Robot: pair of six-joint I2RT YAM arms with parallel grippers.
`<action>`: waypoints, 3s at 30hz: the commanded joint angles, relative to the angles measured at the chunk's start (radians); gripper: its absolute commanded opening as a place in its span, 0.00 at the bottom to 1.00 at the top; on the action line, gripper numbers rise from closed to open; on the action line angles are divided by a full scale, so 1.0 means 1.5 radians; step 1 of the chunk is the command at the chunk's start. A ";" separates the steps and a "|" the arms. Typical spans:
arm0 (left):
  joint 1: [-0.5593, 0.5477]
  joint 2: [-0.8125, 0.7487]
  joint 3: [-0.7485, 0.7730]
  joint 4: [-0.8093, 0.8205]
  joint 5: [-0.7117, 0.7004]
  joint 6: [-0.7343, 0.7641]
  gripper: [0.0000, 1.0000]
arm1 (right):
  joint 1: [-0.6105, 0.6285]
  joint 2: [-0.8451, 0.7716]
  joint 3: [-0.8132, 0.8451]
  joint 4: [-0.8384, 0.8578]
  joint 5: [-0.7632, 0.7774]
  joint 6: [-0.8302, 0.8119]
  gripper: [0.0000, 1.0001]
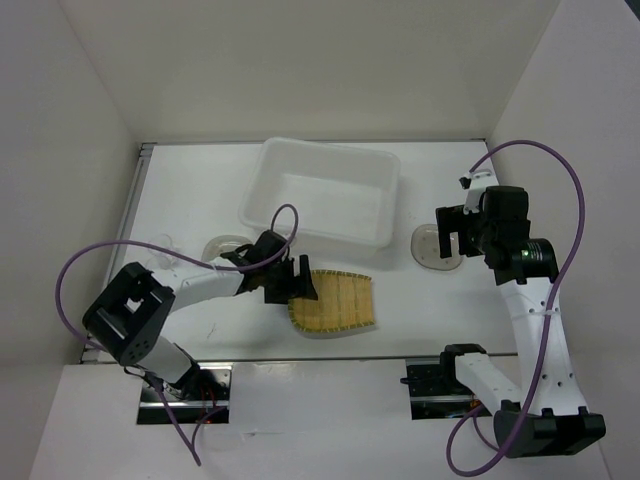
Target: Place the mixed dishes into the plastic bin
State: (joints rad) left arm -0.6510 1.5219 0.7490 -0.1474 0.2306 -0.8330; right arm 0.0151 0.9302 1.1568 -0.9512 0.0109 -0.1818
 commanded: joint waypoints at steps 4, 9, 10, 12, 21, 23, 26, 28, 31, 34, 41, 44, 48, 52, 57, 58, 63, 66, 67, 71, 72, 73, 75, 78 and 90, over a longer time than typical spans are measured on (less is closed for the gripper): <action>-0.020 0.039 -0.033 0.038 0.023 -0.023 0.75 | 0.006 0.001 -0.001 -0.001 -0.003 -0.009 1.00; -0.039 0.045 -0.039 0.044 0.030 -0.030 0.63 | 0.006 0.001 -0.001 -0.001 -0.003 -0.009 1.00; -0.046 0.045 -0.039 0.044 0.030 -0.030 0.53 | 0.006 0.001 -0.001 -0.001 -0.003 -0.009 1.00; -0.046 0.038 -0.039 0.044 0.030 -0.036 0.42 | 0.006 0.001 -0.001 -0.001 -0.003 -0.009 1.00; -0.053 -0.047 -0.028 -0.024 0.007 -0.034 0.00 | 0.006 0.007 -0.001 -0.001 -0.003 -0.009 1.00; -0.053 -0.071 -0.007 -0.059 0.001 -0.028 0.00 | 0.006 0.007 -0.001 -0.001 -0.003 -0.009 1.00; -0.053 -0.123 0.019 -0.122 0.001 -0.020 0.00 | 0.006 0.007 -0.001 -0.001 -0.003 -0.009 1.00; -0.053 -0.157 0.050 -0.156 0.001 -0.013 0.00 | 0.006 0.001 -0.007 -0.001 -0.003 -0.009 1.00; -0.044 -0.220 0.128 -0.225 0.020 0.013 0.00 | 0.006 -0.006 -0.007 -0.001 -0.003 -0.009 1.00; -0.017 -0.228 0.252 -0.315 0.034 0.049 0.00 | 0.006 -0.013 -0.007 -0.001 -0.003 -0.009 1.00; 0.024 -0.091 0.488 -0.368 0.111 0.136 0.00 | 0.006 -0.019 -0.007 -0.001 0.003 -0.009 1.00; 0.063 -0.009 0.623 -0.414 0.096 0.198 0.00 | 0.006 -0.026 -0.007 -0.001 0.003 -0.009 1.00; 0.137 0.144 0.823 -0.491 0.084 0.253 0.00 | 0.006 -0.033 -0.007 -0.001 0.003 -0.009 1.00; 0.215 0.248 0.987 -0.545 0.055 0.292 0.00 | 0.006 -0.046 -0.007 -0.001 0.003 -0.003 1.00; 0.259 0.328 0.992 -0.537 0.049 0.306 0.00 | 0.006 -0.061 -0.007 -0.001 0.009 -0.003 1.00; 0.266 0.339 0.992 -0.530 0.049 0.306 0.00 | 0.006 -0.061 -0.007 -0.001 0.009 -0.003 1.00; 0.266 0.429 1.042 -0.530 0.049 0.312 0.00 | 0.006 -0.061 -0.007 -0.001 0.009 -0.003 1.00; 0.259 0.461 1.069 -0.523 0.055 0.312 0.00 | 0.006 -0.061 -0.007 -0.001 0.009 -0.003 1.00; 0.259 0.461 1.076 -0.523 0.055 0.312 0.00 | 0.006 -0.061 -0.007 -0.001 0.009 -0.003 1.00; 0.253 0.490 1.048 -0.523 0.042 0.324 0.00 | 0.006 -0.061 -0.013 -0.001 0.009 -0.003 1.00; 0.247 0.496 1.025 -0.523 0.031 0.324 0.00 | 0.006 -0.061 -0.013 -0.001 0.009 -0.003 1.00; 0.247 0.496 1.012 -0.523 0.016 0.324 0.00 | 0.006 -0.061 -0.013 -0.001 0.009 -0.003 1.00; 0.239 0.496 0.986 -0.517 -0.021 0.332 0.00 | 0.006 -0.061 -0.013 -0.001 0.009 -0.003 1.00; 0.232 0.502 0.940 -0.510 -0.044 0.332 0.00 | 0.006 -0.061 -0.013 -0.001 0.009 -0.003 1.00; 0.225 0.497 0.833 -0.460 -0.151 0.312 0.56 | 0.006 -0.061 -0.013 -0.001 0.009 -0.003 1.00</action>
State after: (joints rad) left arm -0.3096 2.2723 1.9965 -0.8597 0.0898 -0.3725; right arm 0.0154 0.8497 1.1385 -0.9535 0.0147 -0.1814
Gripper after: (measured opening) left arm 0.510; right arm 0.994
